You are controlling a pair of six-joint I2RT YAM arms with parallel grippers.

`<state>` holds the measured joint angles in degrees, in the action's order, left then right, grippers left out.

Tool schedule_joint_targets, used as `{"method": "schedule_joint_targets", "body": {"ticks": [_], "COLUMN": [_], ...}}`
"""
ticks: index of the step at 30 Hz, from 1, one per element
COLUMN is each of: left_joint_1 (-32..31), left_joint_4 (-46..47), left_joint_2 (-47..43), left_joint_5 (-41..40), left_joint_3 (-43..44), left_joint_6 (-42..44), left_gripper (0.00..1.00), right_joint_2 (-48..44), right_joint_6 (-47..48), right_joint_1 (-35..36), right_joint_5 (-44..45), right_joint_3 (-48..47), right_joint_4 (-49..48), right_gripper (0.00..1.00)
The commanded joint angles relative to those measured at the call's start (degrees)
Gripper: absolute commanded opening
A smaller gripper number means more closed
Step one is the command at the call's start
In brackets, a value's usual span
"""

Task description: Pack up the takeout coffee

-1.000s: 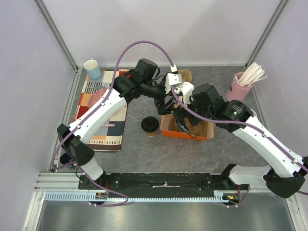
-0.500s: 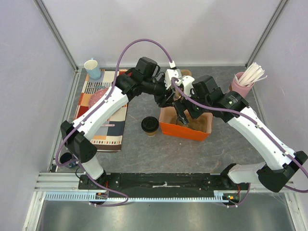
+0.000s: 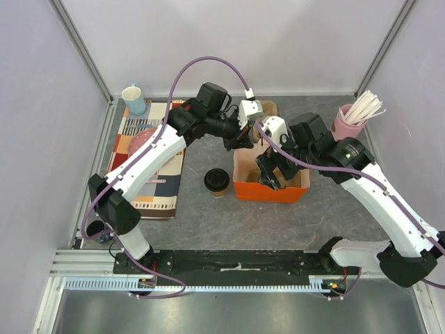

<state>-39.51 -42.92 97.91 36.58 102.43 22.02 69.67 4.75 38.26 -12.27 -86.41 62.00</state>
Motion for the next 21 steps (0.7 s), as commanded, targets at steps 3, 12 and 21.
{"method": "schedule_joint_targets", "body": {"ticks": [3,12,21], "left_joint_1": [0.1,0.2,0.1], "left_joint_4": [0.7,0.7,0.7], "left_joint_2": [0.0,-0.3,0.1], "left_joint_5": [1.7,1.8,2.6], "left_joint_3": [0.1,-0.4,0.3], "left_joint_6": [-1.5,-1.1,-0.7], "left_gripper": [0.02,0.02,0.04], "right_joint_2": [-1.0,-5.4,-3.6], "right_joint_6": [3.0,2.8,-0.2], "right_joint_1": [-0.1,-0.2,-0.2], "right_joint_5": [-1.3,0.0,6.9], "right_joint_3": [-0.8,-1.8,-8.6], "right_joint_4": [3.1,2.2,1.9], "right_gripper": [0.96,0.98,0.98]}}
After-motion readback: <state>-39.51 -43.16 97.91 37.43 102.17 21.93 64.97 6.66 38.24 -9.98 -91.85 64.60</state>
